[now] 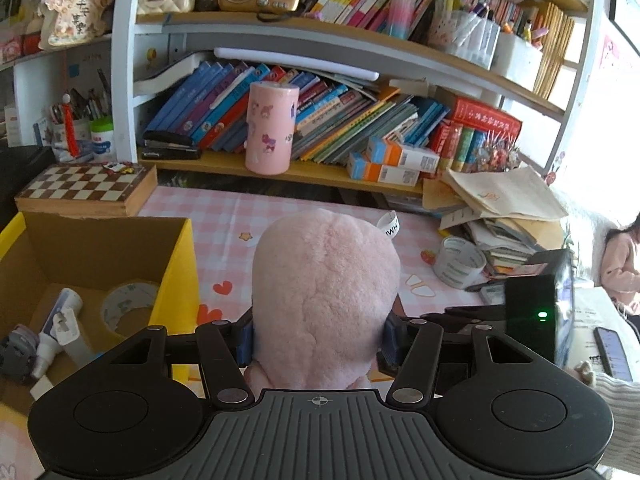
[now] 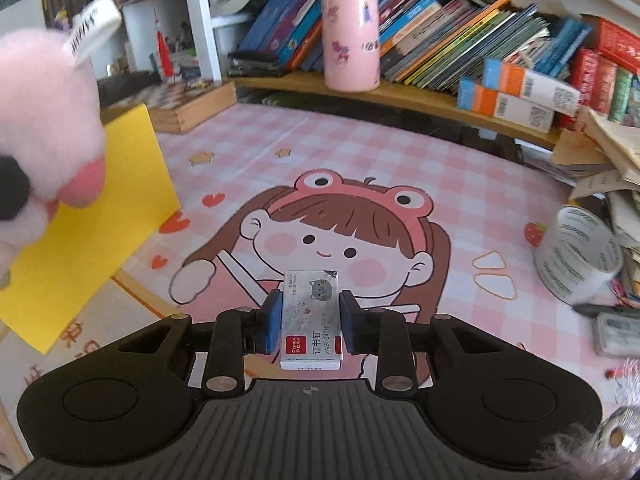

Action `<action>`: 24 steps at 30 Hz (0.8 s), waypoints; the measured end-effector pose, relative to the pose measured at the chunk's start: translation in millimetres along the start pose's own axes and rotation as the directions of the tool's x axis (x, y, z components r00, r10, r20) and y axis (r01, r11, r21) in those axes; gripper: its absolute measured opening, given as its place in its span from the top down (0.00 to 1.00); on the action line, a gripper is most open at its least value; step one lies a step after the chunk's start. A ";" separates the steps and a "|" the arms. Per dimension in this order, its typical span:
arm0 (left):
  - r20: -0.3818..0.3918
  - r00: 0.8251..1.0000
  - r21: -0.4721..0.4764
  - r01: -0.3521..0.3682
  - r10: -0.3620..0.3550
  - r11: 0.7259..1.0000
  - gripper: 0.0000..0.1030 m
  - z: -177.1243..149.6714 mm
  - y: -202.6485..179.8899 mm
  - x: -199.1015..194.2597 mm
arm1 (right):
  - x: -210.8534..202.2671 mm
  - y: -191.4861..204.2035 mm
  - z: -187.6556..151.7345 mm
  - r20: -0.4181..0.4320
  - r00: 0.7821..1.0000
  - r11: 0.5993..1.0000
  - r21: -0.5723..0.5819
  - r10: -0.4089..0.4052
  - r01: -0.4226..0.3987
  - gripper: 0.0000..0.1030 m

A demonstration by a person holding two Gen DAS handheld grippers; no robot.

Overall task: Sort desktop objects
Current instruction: 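Grasp the pink plush pig with the left tool while the right tool grasps the small card box, then lift the pig and card box and carry both toward the yellow box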

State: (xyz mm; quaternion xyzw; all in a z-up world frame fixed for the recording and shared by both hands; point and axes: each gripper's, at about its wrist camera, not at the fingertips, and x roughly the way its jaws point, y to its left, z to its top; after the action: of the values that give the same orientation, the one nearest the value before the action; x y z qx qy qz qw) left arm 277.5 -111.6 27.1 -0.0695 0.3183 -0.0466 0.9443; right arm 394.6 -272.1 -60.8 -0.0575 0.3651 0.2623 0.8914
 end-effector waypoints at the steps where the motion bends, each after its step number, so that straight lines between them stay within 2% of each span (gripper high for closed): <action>1: 0.006 1.000 -0.006 0.000 0.000 1.000 0.45 -1.7 0.5 -3.7 | -6.3 0.9 -1.1 0.009 1.000 1.000 0.007 -0.004 0.004 0.74; 6: 0.045 0.999 -0.020 0.000 0.001 1.000 0.45 -8.4 4.9 -25.0 | -34.9 6.8 -6.6 0.042 0.999 0.999 0.043 -0.019 0.017 0.74; 10: 0.071 0.997 0.041 0.000 -0.003 0.999 0.45 -14.9 0.9 -40.8 | -56.6 15.3 -12.0 0.063 0.997 0.998 0.056 -0.039 0.035 0.74; 18: 0.072 0.993 0.082 0.089 -0.095 0.993 0.45 -30.7 5.5 -65.7 | -89.1 40.6 -25.7 0.083 0.992 0.993 0.080 -0.096 0.089 0.74; 24: 0.072 0.988 0.096 0.133 -0.140 0.987 0.45 -39.5 24.1 -85.5 | -105.8 67.5 -32.9 0.081 0.988 0.986 0.114 -0.130 0.120 0.74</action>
State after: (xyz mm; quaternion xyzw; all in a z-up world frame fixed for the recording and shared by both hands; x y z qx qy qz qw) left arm 186.8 -80.5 43.0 -0.0500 0.2733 -0.1228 0.9528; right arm 276.7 -269.1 -6.6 -0.0203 0.3349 0.1880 0.9231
